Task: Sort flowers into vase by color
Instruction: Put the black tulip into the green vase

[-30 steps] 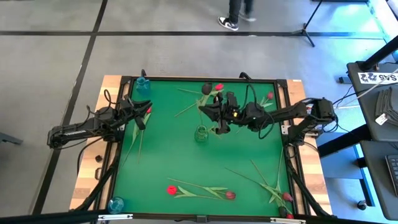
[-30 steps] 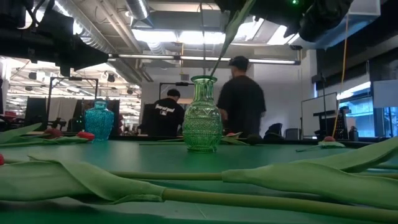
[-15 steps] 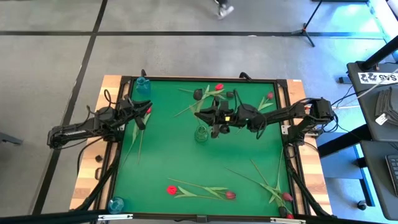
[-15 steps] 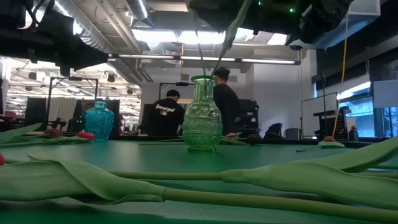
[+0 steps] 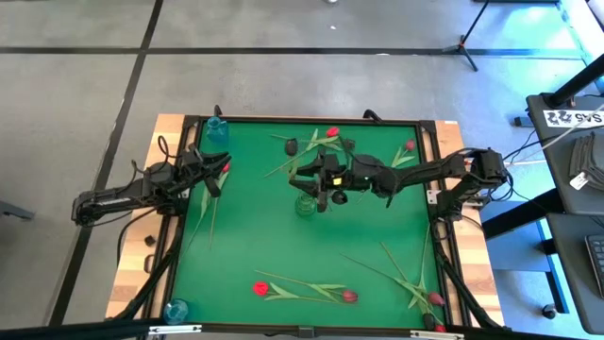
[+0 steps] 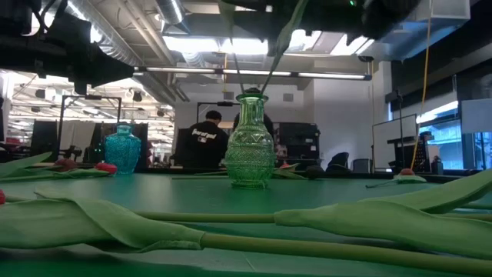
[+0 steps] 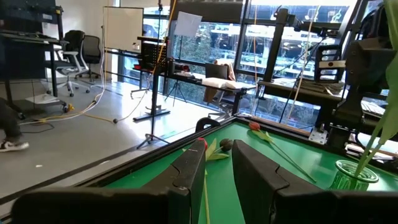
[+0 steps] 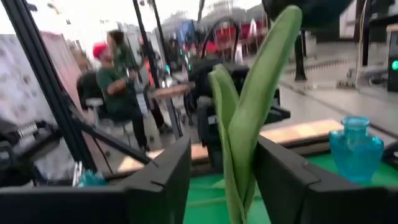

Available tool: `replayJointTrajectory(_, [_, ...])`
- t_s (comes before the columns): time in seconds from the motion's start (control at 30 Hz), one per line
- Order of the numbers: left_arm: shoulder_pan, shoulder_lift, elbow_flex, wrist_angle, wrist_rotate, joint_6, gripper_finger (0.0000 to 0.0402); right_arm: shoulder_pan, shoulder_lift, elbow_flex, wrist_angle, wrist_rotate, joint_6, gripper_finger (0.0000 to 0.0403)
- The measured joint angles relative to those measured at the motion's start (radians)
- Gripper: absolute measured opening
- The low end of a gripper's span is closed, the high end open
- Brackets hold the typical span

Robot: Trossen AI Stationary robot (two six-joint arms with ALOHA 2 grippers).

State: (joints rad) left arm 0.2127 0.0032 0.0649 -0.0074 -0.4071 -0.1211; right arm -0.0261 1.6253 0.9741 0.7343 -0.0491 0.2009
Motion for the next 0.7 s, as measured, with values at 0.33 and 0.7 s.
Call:
replayJointTrajectory(0.33, [0.0, 0.0, 0.0, 0.0, 0.0, 0.0, 0.0079, 0.001, -0.001, 0.229, -0.508, -0.015, -0.054, 0.0205])
replayJointTrajectory(0.7, [0.0, 0.0, 0.0, 0.0, 0.0, 0.0, 0.0079, 0.0, -0.094, 0.299, -0.754, 0.052, -0.138, 0.0214])
